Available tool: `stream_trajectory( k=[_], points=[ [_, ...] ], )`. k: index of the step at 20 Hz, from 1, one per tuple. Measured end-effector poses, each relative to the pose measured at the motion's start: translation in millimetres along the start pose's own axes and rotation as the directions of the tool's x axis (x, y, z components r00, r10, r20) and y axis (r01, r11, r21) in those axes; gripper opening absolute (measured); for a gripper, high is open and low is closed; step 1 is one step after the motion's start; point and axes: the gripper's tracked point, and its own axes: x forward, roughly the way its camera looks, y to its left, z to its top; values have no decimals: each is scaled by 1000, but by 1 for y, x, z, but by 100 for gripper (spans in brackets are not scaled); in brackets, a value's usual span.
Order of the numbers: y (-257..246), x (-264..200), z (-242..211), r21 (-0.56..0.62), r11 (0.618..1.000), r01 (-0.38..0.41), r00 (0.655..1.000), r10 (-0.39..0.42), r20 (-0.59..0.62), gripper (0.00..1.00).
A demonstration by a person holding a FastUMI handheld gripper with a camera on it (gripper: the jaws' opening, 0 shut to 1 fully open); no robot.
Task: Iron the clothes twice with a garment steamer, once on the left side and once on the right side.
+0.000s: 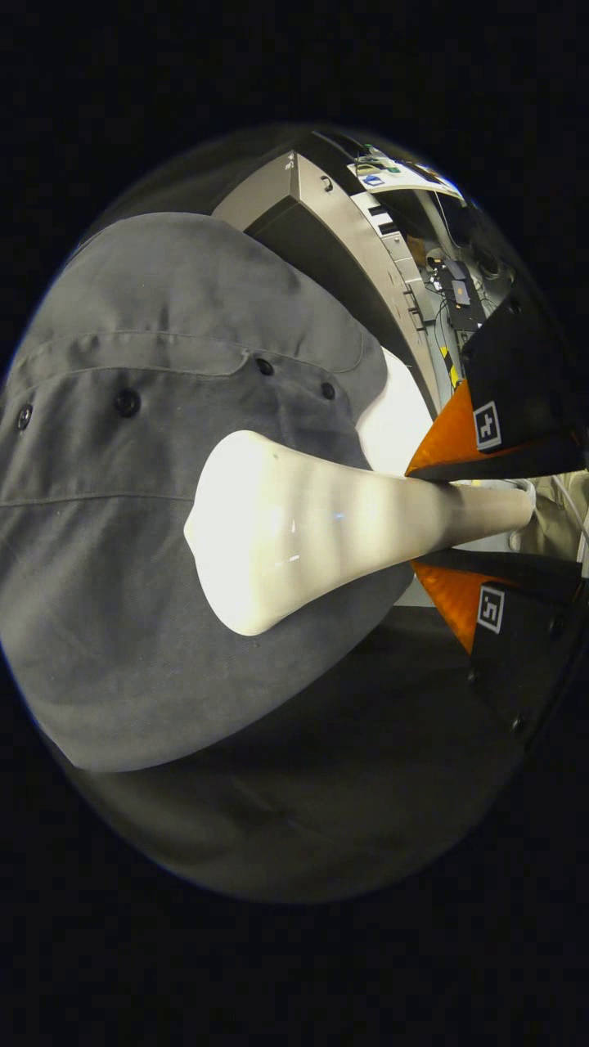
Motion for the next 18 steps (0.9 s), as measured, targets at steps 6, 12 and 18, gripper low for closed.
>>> stream_trajectory(
  k=[6, 12, 18],
  points=[
    [0, 11, -14, -3, 1000, 3, 999, -3, -38, 46],
    [-2, 27, -30, -3, 1000, 4, 996, -4, -84, 46],
    [-8, 47, -50, -3, 1000, -2, 991, 1, -134, 46]
  ],
)
